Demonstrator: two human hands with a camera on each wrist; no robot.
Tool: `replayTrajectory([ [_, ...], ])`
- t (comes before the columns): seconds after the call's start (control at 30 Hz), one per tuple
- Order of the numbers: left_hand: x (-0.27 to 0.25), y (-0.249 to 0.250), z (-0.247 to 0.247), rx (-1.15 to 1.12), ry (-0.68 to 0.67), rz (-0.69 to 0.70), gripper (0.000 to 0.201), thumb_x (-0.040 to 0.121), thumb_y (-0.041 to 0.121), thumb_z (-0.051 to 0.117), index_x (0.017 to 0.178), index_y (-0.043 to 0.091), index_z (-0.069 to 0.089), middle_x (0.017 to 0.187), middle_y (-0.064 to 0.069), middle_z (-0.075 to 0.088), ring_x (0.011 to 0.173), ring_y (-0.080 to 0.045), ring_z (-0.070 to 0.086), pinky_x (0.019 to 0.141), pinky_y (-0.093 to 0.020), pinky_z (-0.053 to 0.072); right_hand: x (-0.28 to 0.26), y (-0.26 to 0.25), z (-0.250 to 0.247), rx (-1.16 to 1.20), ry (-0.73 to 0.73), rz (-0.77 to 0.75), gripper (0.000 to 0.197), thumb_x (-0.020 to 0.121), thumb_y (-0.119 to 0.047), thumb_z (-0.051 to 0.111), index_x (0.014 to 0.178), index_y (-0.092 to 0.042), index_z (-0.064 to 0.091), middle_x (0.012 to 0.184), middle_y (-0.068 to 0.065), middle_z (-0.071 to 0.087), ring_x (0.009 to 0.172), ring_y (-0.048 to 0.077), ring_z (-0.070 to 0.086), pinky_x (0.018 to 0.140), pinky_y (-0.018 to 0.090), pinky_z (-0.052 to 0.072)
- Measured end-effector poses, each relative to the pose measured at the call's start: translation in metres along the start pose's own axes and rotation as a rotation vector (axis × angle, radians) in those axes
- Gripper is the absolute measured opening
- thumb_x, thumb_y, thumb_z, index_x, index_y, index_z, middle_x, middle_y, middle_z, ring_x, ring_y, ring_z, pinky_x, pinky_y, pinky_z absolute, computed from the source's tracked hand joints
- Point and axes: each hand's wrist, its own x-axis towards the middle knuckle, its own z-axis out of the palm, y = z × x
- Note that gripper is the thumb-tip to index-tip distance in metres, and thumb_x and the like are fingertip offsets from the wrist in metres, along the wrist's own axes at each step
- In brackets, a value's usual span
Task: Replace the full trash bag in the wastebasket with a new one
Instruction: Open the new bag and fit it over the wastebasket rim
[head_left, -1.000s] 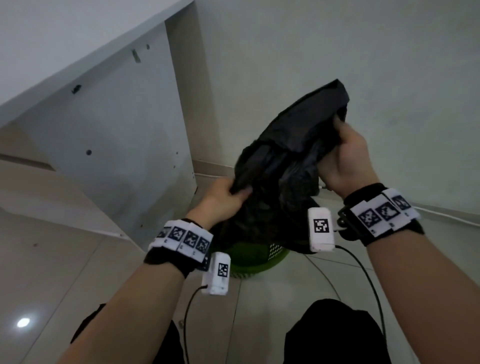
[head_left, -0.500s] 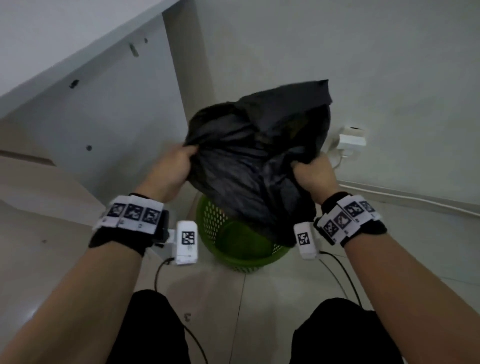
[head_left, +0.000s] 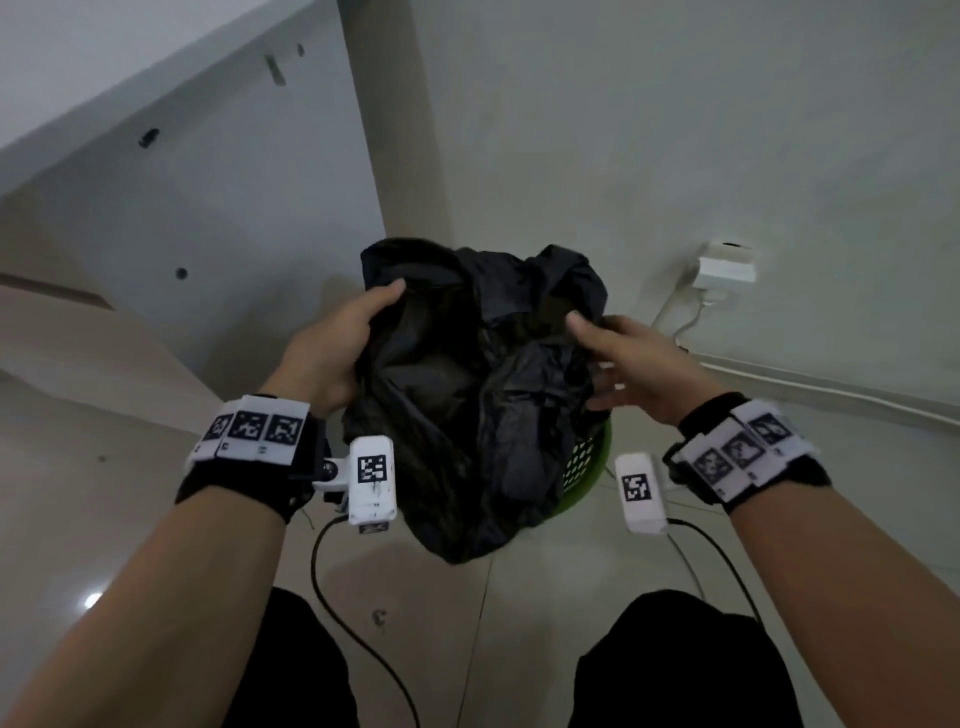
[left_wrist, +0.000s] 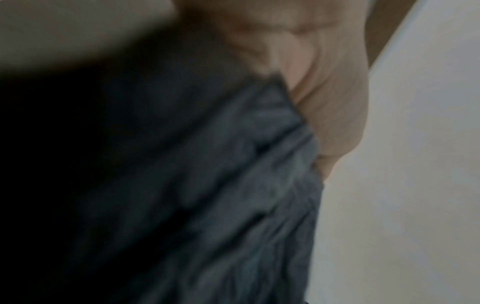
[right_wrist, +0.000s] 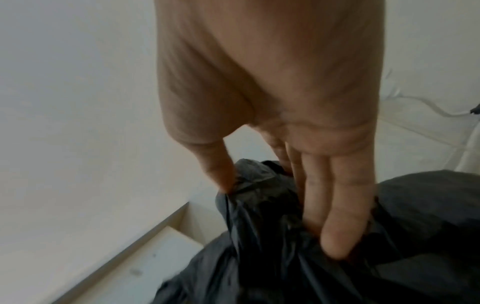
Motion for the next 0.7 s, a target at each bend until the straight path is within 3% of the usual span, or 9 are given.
replayTrajectory([
  [0.1, -0.007, 0.009, -0.003, -0.040, -0.012, 0.065, 0.041, 0.099, 0.033, 0.050, 0.087, 0.011, 0.082, 0.097, -0.007, 0.079, 0.084, -0.020, 0.076, 0.073, -0.030, 0.063, 0.006, 0.008, 0.006, -0.393, 0.073, -0.020, 0.034, 0.084, -0.037, 0.075, 0.113, -0.022, 0.065, 0.109, 0.003, 0.069, 0.095, 0.025, 0.069, 0.079, 0.042, 0.061],
  [0.2, -0.007, 0.017, -0.011, -0.026, 0.114, 0.100, 0.043, 0.099, 0.032, 0.053, 0.073, 0.016, 0.083, 0.087, -0.004, 0.080, 0.074, -0.016, 0.076, 0.067, -0.024, 0.060, 0.017, 0.020, -0.007, -0.319, 0.144, 0.000, 0.013, 0.094, -0.023, 0.062, 0.105, -0.017, 0.063, 0.110, 0.013, 0.069, 0.091, 0.032, 0.069, 0.081, 0.049, 0.060],
  [0.33, 0.003, -0.001, -0.004, 0.182, 0.175, 0.105, 0.025, 0.097, 0.030, 0.058, 0.106, 0.013, 0.073, 0.110, -0.012, 0.075, 0.091, -0.024, 0.074, 0.089, -0.035, 0.058, 0.021, 0.052, -0.007, -0.663, -0.125, 0.149, 0.043, 0.095, -0.025, 0.057, 0.135, -0.013, 0.048, 0.125, 0.014, 0.062, 0.103, 0.032, 0.065, 0.090, 0.043, 0.057],
  [0.43, 0.005, -0.017, 0.007, 0.275, 0.156, 0.104, 0.029, 0.099, 0.026, 0.057, 0.115, 0.006, 0.070, 0.103, -0.011, 0.076, 0.087, -0.024, 0.073, 0.081, -0.031, 0.059, 0.026, 0.053, -0.018, -0.729, 0.096, 0.071, 0.071, 0.090, -0.034, 0.064, 0.147, -0.011, 0.030, 0.136, 0.017, 0.056, 0.118, 0.034, 0.058, 0.098, 0.040, 0.048],
  [0.47, 0.005, -0.019, 0.012, 0.291, 0.146, 0.094, 0.029, 0.099, 0.026, 0.056, 0.114, 0.006, 0.070, 0.101, -0.010, 0.075, 0.081, -0.021, 0.073, 0.074, -0.027, 0.058, 0.027, 0.049, -0.020, -0.671, 0.234, -0.028, 0.068, 0.088, -0.035, 0.066, 0.143, -0.011, 0.035, 0.133, 0.016, 0.057, 0.116, 0.033, 0.059, 0.098, 0.040, 0.048],
  [0.53, 0.006, -0.022, 0.026, 0.333, 0.086, 0.085, 0.026, 0.100, 0.028, 0.055, 0.109, 0.009, 0.071, 0.099, -0.008, 0.075, 0.074, -0.016, 0.072, 0.064, -0.020, 0.058, 0.016, 0.035, -0.011, -0.503, 0.435, -0.342, 0.037, 0.087, -0.033, 0.069, 0.114, -0.010, 0.057, 0.107, 0.011, 0.068, 0.092, 0.024, 0.065, 0.084, 0.034, 0.052],
  [0.6, 0.006, -0.019, 0.044, 0.350, 0.026, 0.094, 0.025, 0.100, 0.030, 0.055, 0.098, 0.012, 0.073, 0.092, -0.005, 0.076, 0.073, -0.013, 0.073, 0.066, -0.020, 0.058, 0.003, 0.014, 0.011, -0.374, 0.209, -0.528, 0.024, 0.092, -0.028, 0.066, 0.082, -0.007, 0.066, 0.079, 0.008, 0.072, 0.070, 0.018, 0.066, 0.069, 0.028, 0.052],
  [0.63, 0.005, -0.017, 0.050, 0.357, 0.003, 0.102, 0.026, 0.100, 0.030, 0.055, 0.093, 0.013, 0.073, 0.087, -0.003, 0.077, 0.072, -0.013, 0.073, 0.069, -0.021, 0.059, -0.004, 0.006, 0.024, -0.383, -0.008, -0.516, 0.028, 0.094, -0.028, 0.063, 0.078, -0.005, 0.070, 0.078, 0.008, 0.074, 0.070, 0.018, 0.068, 0.071, 0.027, 0.054],
  [0.7, 0.002, -0.007, 0.053, 0.374, -0.031, 0.132, 0.029, 0.099, 0.033, 0.056, 0.086, 0.013, 0.073, 0.081, 0.000, 0.077, 0.073, -0.013, 0.073, 0.075, -0.025, 0.058, 0.000, 0.007, 0.035, -0.601, -0.308, -0.425, 0.025, 0.098, -0.031, 0.057, 0.093, -0.015, 0.077, 0.096, 0.000, 0.077, 0.092, 0.016, 0.070, 0.089, 0.028, 0.052],
])
